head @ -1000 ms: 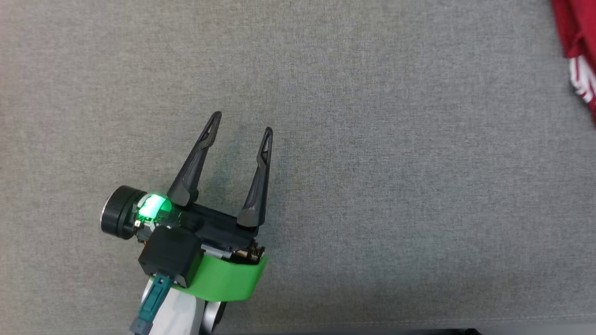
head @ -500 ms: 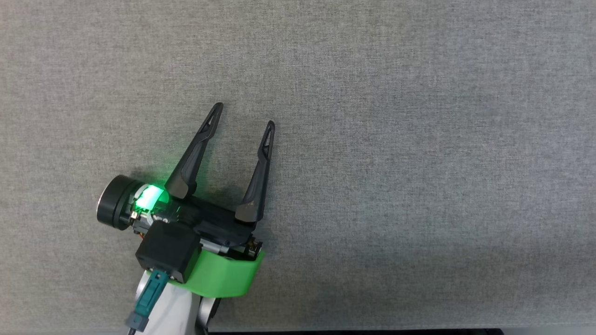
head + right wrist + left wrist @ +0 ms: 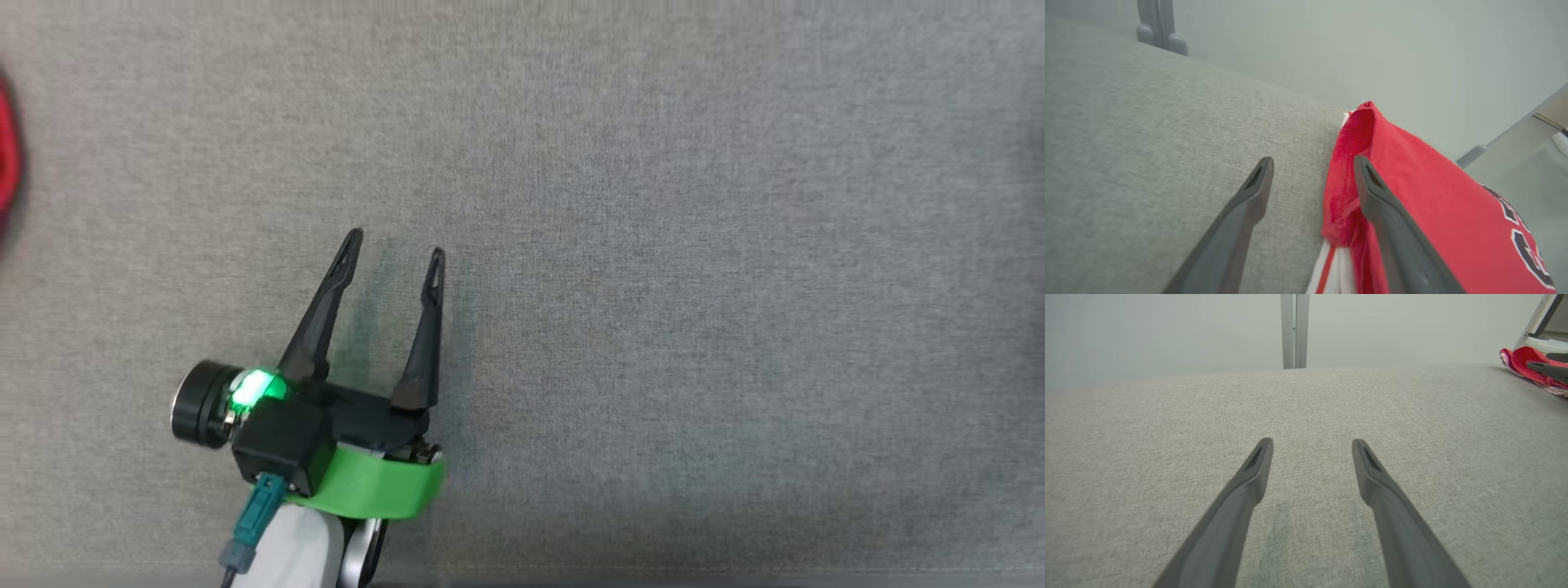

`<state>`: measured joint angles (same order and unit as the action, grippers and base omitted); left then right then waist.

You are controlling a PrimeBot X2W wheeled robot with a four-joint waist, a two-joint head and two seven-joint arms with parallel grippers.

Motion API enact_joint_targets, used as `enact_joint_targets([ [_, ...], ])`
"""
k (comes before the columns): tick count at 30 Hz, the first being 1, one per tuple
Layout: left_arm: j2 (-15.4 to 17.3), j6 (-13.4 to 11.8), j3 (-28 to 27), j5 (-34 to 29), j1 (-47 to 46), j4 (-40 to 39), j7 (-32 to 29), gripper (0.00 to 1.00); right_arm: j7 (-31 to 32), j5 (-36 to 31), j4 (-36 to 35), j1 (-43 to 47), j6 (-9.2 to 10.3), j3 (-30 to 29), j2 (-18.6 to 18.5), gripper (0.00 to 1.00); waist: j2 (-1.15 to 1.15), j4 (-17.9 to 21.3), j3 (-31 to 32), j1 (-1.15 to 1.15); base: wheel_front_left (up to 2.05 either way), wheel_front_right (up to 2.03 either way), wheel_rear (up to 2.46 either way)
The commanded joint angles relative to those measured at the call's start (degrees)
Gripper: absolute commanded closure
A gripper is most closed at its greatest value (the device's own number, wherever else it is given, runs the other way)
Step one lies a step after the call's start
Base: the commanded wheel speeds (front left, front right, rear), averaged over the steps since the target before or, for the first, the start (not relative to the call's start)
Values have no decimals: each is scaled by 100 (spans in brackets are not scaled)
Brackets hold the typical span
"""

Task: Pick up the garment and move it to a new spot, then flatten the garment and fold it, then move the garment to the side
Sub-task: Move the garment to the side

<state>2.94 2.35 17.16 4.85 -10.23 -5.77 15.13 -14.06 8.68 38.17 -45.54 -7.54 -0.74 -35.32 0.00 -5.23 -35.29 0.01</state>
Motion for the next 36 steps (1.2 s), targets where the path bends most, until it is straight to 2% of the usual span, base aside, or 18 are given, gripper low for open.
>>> enact_joint_targets([
  [1, 4, -78, -88, 131, 167, 60, 0, 0, -72, -1, -189, 280, 11, 93, 187, 0, 0, -36, 816, -1, 0, 0, 0],
  [9, 0, -226, -404, 433, 676, 531, 0, 0, -111, 114, -1732, 1732, 10, 269, 1586, 0, 0, 89, 1927, -1, 0, 0, 0],
  [13, 0, -153, -535, 329, 867, 630, 0, 0, -112, 97, -2386, 2426, 10, 415, 2173, 0, 0, 207, 2342, -1, 0, 0, 0],
  [17, 3, -225, -749, 348, 1110, 583, 0, 0, -112, -1, -2862, 3055, 10, 510, 2648, 0, 0, 361, 2729, -1, 0, 0, 0],
  [23, 3, -352, -965, 362, 1553, 491, 0, 0, -113, -143, -3291, 3851, 9, 551, 2958, 0, 0, 532, 3176, -1, 0, 0, 0],
  [36, 2, -310, -1116, 508, 2117, 492, 0, 0, -113, -111, -3534, 5029, 9, 686, 3074, 0, 0, 572, 3622, -1, 0, 0, 0],
])
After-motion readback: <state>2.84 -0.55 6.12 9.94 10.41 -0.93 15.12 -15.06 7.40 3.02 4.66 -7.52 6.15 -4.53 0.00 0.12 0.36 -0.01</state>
